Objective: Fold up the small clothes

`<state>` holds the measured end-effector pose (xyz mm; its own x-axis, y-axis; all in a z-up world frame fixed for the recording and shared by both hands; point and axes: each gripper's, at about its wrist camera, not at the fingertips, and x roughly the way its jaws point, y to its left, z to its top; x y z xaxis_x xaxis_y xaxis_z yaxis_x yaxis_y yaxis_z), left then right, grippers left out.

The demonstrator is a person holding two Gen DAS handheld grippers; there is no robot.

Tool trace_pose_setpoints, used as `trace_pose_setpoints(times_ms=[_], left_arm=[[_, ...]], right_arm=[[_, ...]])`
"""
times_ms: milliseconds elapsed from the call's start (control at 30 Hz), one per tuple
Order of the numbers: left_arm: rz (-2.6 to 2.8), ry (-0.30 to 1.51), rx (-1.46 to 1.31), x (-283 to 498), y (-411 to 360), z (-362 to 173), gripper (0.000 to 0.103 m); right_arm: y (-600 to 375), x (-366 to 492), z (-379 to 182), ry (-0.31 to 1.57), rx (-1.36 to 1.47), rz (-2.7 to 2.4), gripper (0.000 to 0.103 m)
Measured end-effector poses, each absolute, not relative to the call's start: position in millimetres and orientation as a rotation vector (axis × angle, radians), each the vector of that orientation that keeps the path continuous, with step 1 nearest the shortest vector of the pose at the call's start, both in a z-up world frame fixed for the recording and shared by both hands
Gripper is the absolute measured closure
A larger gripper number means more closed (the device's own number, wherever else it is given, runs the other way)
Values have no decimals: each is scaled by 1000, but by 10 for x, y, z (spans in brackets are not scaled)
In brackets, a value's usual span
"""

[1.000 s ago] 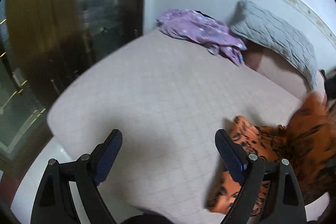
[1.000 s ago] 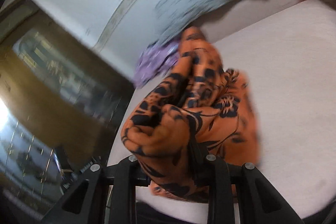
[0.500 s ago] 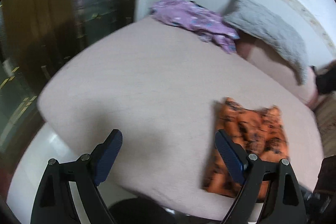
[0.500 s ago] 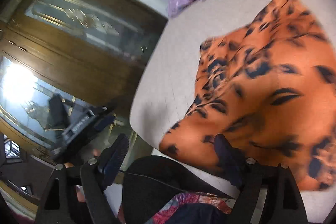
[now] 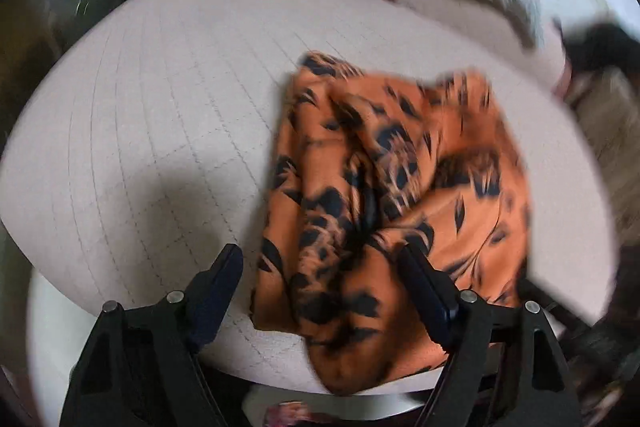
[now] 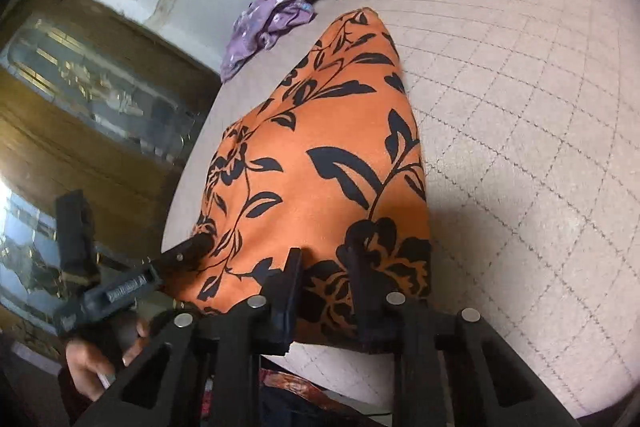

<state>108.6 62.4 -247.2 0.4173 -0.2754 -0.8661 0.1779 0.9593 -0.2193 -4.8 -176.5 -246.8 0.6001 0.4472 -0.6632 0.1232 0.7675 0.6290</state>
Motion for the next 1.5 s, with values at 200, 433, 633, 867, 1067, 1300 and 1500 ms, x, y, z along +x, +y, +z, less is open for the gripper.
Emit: trace_pose_setpoints(times_ms=[200,433,633,867,1067,1300,1500], left_arm=[[-343,1032,-83,1549,520,-2027,21],[-417,1244,-167,2187,114,-2470,70],[-406,1279,-182,2202,48,-2554,68],[-420,1228,-127,2293,3,-2424,97],[-457,1090,23,2409,-70,-1933,97],[-191,942,330,2627,-46,-2242,103],[-234,999,117,2506,397,-2323,103]], right_arm=[[-1860,-29,-2566,892,728,265,85],[-1903,-41,-2573,876,756,310,85],[-1945,-28,-2597,878,797,335,85],[-1965,-41,-2601,875,788,347,85],[-1942,-53,-2602,863,774,358,85],[-1822,-53,-2605,851,714,358,84],[-1727,-98,-2575,834,656,343,84]])
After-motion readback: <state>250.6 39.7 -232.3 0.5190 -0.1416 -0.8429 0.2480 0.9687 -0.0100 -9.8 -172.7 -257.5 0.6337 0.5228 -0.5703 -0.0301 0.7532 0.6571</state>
